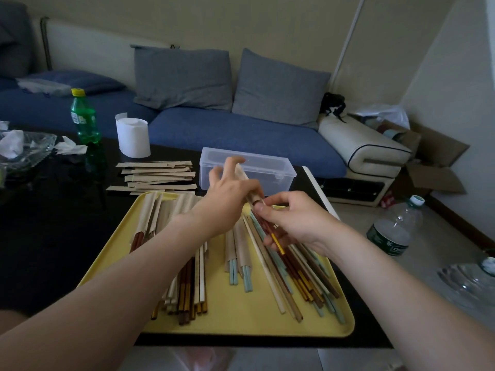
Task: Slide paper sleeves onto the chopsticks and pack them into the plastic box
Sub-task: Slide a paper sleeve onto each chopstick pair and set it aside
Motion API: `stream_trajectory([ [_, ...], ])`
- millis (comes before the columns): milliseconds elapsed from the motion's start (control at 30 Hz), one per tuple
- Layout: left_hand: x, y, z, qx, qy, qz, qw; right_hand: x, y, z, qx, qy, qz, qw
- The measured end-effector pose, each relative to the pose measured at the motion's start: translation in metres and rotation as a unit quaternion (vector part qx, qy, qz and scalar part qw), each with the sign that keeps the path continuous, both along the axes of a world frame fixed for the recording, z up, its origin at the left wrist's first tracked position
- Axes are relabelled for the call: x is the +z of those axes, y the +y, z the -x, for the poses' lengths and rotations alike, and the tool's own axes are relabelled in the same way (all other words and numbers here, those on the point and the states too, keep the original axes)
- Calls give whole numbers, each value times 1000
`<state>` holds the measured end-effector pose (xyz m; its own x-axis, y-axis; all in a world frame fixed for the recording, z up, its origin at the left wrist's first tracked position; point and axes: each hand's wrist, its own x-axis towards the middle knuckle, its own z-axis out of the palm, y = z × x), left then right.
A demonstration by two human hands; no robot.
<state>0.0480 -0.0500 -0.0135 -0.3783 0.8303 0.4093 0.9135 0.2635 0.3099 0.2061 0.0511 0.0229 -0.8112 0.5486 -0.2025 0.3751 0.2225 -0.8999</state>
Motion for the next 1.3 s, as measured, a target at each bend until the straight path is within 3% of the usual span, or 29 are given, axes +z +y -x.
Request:
stream_trajectory([
  [200, 4, 1, 1, -48, -201, -43, 978, -3, 6, 3, -15, 30, 8, 999],
  [333, 5, 9, -1, -33, -419, -152, 895, -6, 12, 3, 3, 23, -28, 999],
  [500, 0, 7, -8, 58, -470, -174, 863, -1, 10, -1, 38, 1, -49, 998],
  [567, 0, 4, -7, 78, -500, -163, 847, 1, 12, -3, 33, -58, -115, 991],
  [667, 4, -1, -6, 85, -546, -145, 821, -1, 18, -3, 33, -206, -282, 936],
  [733, 6, -2, -8, 74, -567, -115, 812, -3, 19, -3, 35, -280, -302, 911],
  [833, 7, -3, -13, 51, -578, -87, 810, -3, 16, 0, 32, -327, -282, 901],
  [967, 7, -4, -13, 45, -604, -79, 792, -3, 12, 3, 14, -333, -268, 904],
  [1100, 3, -1, -10, 57, -610, -102, 784, 1, 13, 3, 2, -313, -199, 929],
  [1300, 0, -2, -4, 108, -604, -148, 775, 11, 13, -2, 75, -192, -104, 973],
])
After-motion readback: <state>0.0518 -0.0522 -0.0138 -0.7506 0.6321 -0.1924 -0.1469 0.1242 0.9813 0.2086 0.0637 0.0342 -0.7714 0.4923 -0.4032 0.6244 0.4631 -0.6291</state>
